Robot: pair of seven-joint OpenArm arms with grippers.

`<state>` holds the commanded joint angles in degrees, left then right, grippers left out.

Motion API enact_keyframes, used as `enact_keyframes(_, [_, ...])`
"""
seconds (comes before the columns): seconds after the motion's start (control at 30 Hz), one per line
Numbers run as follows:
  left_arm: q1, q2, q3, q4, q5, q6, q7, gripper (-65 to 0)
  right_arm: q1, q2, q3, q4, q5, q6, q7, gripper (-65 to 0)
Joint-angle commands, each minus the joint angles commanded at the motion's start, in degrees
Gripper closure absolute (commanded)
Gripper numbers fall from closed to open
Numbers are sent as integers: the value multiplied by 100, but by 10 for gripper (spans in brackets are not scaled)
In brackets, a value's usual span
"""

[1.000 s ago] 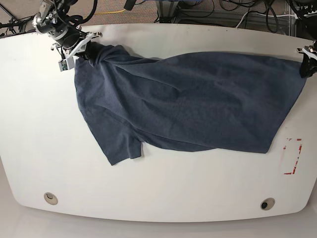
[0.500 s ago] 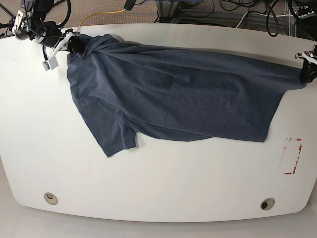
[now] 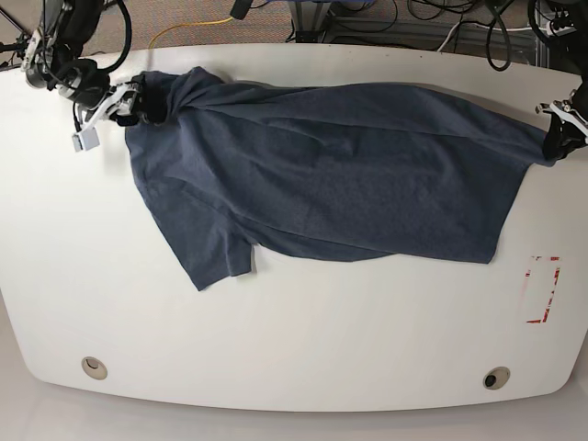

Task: Fold the T-shirt properly
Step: 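Release the collar with the right gripper and lift it away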

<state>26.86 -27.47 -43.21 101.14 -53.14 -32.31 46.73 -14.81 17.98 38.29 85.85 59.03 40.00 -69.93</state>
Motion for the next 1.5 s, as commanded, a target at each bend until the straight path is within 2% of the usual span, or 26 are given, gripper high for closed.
enact_keyframes(0.13, [-35,9,149,0,316,-9,0,0,440,9,0,-501,9,0,44,-452])
enact_keyframes(0.27, [-35,35,158,18,404,-26,0,0,765,18,0,-475,79,0,-53,-457])
enact_keyframes(0.53, [-105,35,158,18,404,-26,0,0,1064,246,70,-448,1213,0,-677,-460])
enact_keyframes(0.6, [-220,35,167,26,431,-26,18,0,1073,255,70,-448,1266,0,-677,-457])
enact_keyframes(0.73, [-316,44,149,18,431,-26,334,0,1081,325,114,-492,774,0,-651,-453])
enact_keyframes(0.8, [-334,44,158,26,431,-26,387,0,1081,308,79,-448,316,0,-580,-450])
enact_keyframes(0.87, [-431,44,193,35,431,-26,387,0,1081,281,79,-448,105,0,-554,-431])
enact_keyframes(0.9, [-457,44,193,35,431,-26,387,0,1081,237,79,-448,79,0,-545,-407])
enact_keyframes(1.07, [-466,44,193,9,440,-18,387,0,985,79,70,-571,-167,0,-475,-208])
enact_keyframes(1.2, [-475,53,202,9,440,-18,387,0,1011,-105,62,-624,-800,0,-308,-217])
enact_keyframes(1.37, [-475,53,202,9,440,-9,387,0,1451,-343,70,-721,-1934,0,-255,-224])
enact_keyframes(1.5, [-475,53,202,9,440,-9,387,0,1873,-387,62,-756,-2725,0,123,-231])
